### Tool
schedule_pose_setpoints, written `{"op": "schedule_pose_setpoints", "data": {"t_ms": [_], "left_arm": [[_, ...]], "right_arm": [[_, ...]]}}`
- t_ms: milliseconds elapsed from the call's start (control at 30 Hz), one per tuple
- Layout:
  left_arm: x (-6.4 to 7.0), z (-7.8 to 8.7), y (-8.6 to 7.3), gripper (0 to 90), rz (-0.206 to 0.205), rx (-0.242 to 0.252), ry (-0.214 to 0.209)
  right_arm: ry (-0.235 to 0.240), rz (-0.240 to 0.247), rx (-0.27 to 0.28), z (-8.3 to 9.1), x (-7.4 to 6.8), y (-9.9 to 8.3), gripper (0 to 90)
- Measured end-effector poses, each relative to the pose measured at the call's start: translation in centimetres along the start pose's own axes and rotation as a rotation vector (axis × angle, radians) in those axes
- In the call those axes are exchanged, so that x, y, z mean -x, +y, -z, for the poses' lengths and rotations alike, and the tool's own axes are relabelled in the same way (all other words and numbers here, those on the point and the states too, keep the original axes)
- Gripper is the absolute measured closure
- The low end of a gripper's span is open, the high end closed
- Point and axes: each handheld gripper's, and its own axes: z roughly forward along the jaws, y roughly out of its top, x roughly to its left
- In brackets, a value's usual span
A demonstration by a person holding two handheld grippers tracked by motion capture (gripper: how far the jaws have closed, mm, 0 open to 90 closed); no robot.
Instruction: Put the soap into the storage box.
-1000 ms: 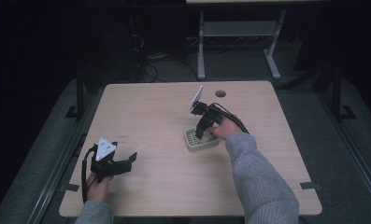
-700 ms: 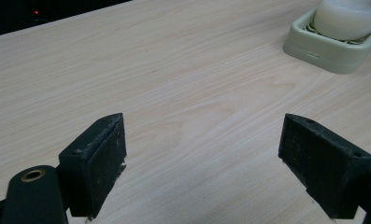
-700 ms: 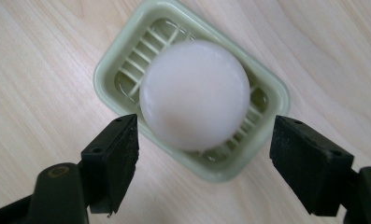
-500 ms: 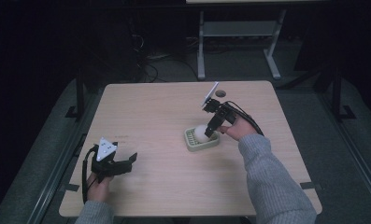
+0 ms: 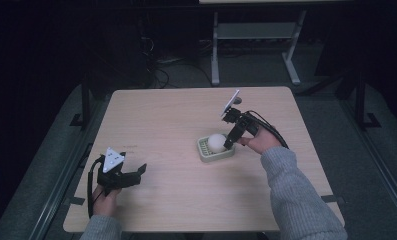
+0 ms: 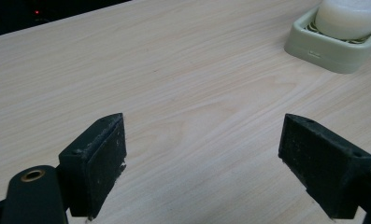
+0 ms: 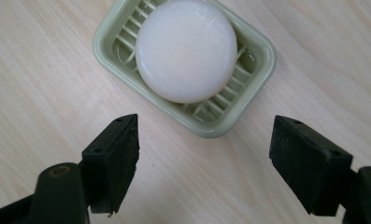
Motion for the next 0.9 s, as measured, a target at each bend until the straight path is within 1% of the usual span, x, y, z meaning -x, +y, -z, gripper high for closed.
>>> {"op": "schedule_pose_setpoints", "data": {"t_ms": [33, 167, 233, 267, 333, 433, 600, 700, 800, 900], "left_arm": [[0.0, 0.0, 0.0, 14.8, -0.002, -0.003, 0.000], [0.1, 0.0, 0.0, 14.8, -0.009, -0.005, 0.000], [0.1, 0.0, 0.0, 14.9, -0.007, -0.007, 0.001], [0.1, 0.0, 0.0, 14.8, -0.006, -0.008, 0.001], [0.0, 0.0, 0.0, 14.9, -0.009, -0.009, 0.001], [0.1, 0.0, 0.0, 14.8, -0.005, -0.009, 0.000], [0.1, 0.0, 0.0, 14.9, -0.010, -0.007, 0.000], [0.1, -0.1, 0.0, 14.8, -0.004, -0.008, 0.000], [0.2, 0.0, 0.0, 14.8, -0.008, -0.007, -0.001], [0.2, -0.1, 0.0, 14.8, -0.007, -0.009, -0.001]], "right_arm": [[0.003, -0.010, -0.001, 0.1, 0.0, -0.1, 23.8], [0.005, -0.010, 0.005, 0.3, 0.0, -0.7, 24.0], [0.006, -0.011, 0.013, 0.4, 0.2, -1.1, 24.1], [0.007, -0.021, 0.010, 0.4, 0.2, -1.2, 24.2], [0.000, -0.016, 0.007, 0.5, 0.2, -1.6, 24.3], [0.006, -0.025, 0.020, 0.7, 0.3, -2.1, 24.4], [0.008, -0.033, 0.018, 0.6, 0.5, -2.8, 24.4], [0.012, -0.042, 0.020, 0.5, 0.6, -3.4, 24.4], [0.011, -0.038, 0.012, 0.4, 0.6, -3.6, 24.4], [0.012, -0.039, 0.026, 0.6, 0.5, -4.0, 24.4]]}}
